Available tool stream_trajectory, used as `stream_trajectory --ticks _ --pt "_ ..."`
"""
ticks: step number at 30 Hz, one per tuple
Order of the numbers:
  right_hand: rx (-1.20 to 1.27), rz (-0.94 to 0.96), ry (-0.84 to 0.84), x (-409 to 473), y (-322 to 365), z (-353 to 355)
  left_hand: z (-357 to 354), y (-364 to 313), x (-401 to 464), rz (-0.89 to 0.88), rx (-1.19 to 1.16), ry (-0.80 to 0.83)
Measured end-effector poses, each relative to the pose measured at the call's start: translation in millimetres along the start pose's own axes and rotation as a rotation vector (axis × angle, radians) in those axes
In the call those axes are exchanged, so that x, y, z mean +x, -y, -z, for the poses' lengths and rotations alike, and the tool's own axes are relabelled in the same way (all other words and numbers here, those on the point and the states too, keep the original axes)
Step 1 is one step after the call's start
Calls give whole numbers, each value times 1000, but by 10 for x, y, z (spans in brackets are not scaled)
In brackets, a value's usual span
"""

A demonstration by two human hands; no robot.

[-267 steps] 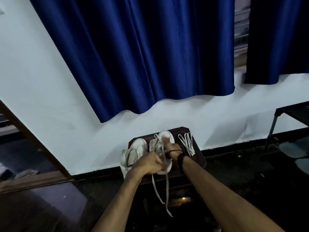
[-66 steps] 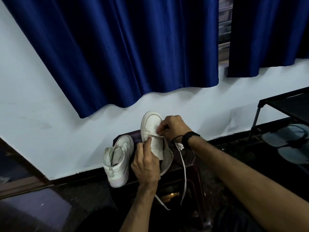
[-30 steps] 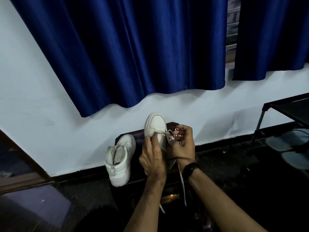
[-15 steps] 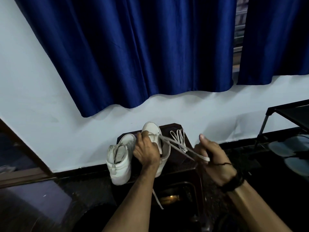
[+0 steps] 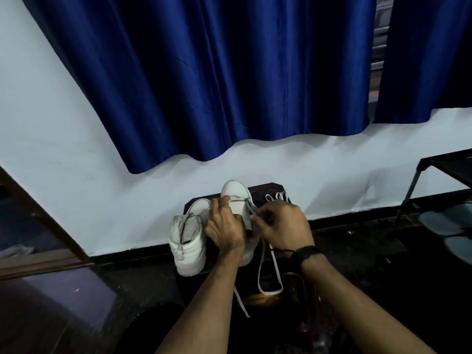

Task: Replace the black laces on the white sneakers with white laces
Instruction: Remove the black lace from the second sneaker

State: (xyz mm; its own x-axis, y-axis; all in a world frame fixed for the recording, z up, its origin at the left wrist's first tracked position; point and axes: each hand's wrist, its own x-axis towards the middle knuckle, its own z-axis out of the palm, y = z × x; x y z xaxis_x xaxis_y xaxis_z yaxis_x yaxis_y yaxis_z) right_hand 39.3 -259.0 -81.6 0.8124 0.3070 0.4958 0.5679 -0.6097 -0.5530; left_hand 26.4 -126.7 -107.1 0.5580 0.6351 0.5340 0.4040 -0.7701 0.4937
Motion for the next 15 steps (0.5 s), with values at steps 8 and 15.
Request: stream_trajectory --ticks 8,15 --pt "-510 63 79 -5 75 -275 36 -10 -41 -50 -9 15" --pt "-634 214 -51 197 11 -303 40 -47 -119 -103 -62 -64"
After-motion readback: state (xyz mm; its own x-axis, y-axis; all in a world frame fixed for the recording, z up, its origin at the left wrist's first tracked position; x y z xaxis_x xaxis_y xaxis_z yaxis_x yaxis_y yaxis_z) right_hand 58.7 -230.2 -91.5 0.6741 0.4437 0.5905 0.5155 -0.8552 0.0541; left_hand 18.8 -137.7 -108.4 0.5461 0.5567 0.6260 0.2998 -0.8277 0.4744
